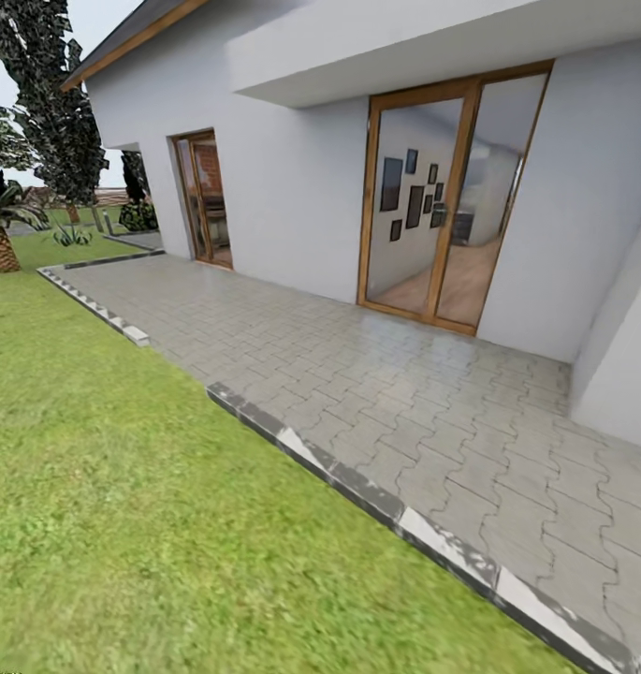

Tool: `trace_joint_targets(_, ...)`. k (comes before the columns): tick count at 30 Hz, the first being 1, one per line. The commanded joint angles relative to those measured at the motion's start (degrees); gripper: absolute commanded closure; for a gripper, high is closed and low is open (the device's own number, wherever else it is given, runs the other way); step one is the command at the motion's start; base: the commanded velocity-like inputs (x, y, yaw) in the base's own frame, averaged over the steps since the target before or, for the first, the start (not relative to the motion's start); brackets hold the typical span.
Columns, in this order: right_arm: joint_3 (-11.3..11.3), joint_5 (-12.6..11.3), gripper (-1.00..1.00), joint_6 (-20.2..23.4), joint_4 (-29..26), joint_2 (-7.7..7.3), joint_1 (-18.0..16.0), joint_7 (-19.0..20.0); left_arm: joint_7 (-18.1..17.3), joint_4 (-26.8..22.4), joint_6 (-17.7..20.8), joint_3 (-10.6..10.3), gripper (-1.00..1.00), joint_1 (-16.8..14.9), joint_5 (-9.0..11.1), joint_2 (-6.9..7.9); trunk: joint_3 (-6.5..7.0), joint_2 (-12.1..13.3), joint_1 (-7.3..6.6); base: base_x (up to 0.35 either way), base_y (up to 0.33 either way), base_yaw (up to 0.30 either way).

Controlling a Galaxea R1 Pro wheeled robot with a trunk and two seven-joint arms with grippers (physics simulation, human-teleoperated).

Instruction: Take the three Easter eggs out of the wicker basket on the lawn in the garden, then place them on the lawn next to a single tree (choose any tree) so that all three eggs are next to the same tree and none are left in the basket.

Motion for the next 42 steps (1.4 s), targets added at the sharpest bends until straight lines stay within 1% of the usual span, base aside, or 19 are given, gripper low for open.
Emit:
trace_joint_targets(1,0.0,0.1,-1.0,-0.1,0.0,0.0,0.0,-0.1,0.1,0.1,-0.2,-0.1,-1.0,0.0,0.0,0.0,-0.09,0.0,0.04,0.311,0.0,0.238)
trace_joint_targets(22,0.0,0.1,-1.0,-0.1,0.4,-0.18,0.0,-0.1,0.0,0.1,-0.2,-0.1,-1.0,0.0,0.0,0.0,-0.92,0.0,0.04,0.312,0.004,0.238)
trace_joint_targets(42,0.0,0.1,-1.0,-0.1,0.4,-0.19,0.0,-0.1,0.0,0.1,-0.2,-0.1,-1.0,0.0,0.0,0.0,-1.74,0.0,0.04,0.319,0.107,0.237)
